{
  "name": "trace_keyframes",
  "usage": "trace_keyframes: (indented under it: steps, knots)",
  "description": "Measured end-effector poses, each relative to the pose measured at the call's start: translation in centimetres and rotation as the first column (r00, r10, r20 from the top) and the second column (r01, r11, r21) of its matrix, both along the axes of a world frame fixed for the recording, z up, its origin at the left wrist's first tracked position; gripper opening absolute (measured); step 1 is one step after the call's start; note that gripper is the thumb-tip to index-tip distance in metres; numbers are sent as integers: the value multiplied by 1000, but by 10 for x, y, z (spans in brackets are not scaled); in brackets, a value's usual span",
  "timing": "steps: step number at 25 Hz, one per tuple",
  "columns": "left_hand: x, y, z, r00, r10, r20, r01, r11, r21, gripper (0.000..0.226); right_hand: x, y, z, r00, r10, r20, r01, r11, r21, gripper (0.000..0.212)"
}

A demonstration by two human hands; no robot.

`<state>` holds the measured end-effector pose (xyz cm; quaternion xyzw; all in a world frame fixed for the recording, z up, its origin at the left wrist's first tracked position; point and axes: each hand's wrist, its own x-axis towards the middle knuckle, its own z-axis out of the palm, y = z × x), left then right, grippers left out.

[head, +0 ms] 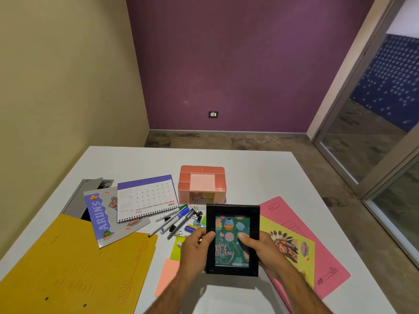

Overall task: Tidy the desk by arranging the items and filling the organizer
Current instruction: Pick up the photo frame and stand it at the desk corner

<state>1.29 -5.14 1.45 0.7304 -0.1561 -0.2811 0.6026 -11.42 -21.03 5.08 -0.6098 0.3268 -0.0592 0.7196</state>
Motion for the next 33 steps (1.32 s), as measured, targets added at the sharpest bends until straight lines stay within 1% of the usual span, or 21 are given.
trace_keyframes:
  steps: [4, 9, 12, 14, 16, 18, 22, 24, 27, 28, 31, 32, 33]
  knots:
    - [3, -6, 5, 1000, 2, 4, -2, 1000, 1, 17, 0, -5, -8, 997, -76, 27, 74, 995, 63, 30]
    - [6, -19, 11, 1000, 2, 5, -2, 1000, -21, 14, 1, -17, -14, 988, -148, 36, 145, 986, 80, 30]
    - [10, -34, 15, 999, -44, 21, 44, 999, -26, 11, 1, -29, -9, 984, -170, 56, 167, 984, 60, 27]
    - [15, -49, 18, 995, -81, 53, 83, 996, -25, 13, 2, -42, -7, 979, -190, 76, 188, 982, 38, 25]
    - [19, -67, 24, 991, -106, 78, 109, 993, -39, 16, 4, -59, -5, 970, -223, 94, 221, 975, 27, 29]
    - [27, -89, 27, 983, -117, 141, 123, 992, -31, 18, 5, -82, -7, 958, -265, 109, 265, 964, 19, 34]
    - [53, -140, 20, 946, -178, 272, 161, 983, 84, 20, 8, -143, -12, 916, -381, 122, 385, 923, -11, 28]
    - [66, -166, 9, 907, -244, 343, 196, 966, 169, 32, 11, -177, -14, 895, -428, 121, 434, 900, -25, 26]
    - [78, -201, -4, 808, -364, 463, 248, 923, 294, 45, 19, -222, -16, 874, -463, 146, 473, 880, -47, 35]
    - [83, -214, -10, 767, -404, 498, 267, 907, 325, 48, 22, -239, -17, 871, -467, 153, 480, 875, -57, 41]
    - [95, -250, -29, 596, -543, 592, 289, 832, 473, 50, 35, -287, -23, 870, -463, 168, 482, 872, -90, 78]
    - [98, -261, -35, 536, -589, 605, 278, 800, 532, 50, 41, -301, -25, 866, -468, 176, 488, 868, -94, 84]
    - [101, -272, -42, 499, -616, 609, 261, 777, 572, 50, 47, -316, -30, 861, -475, 184, 497, 863, -96, 86]
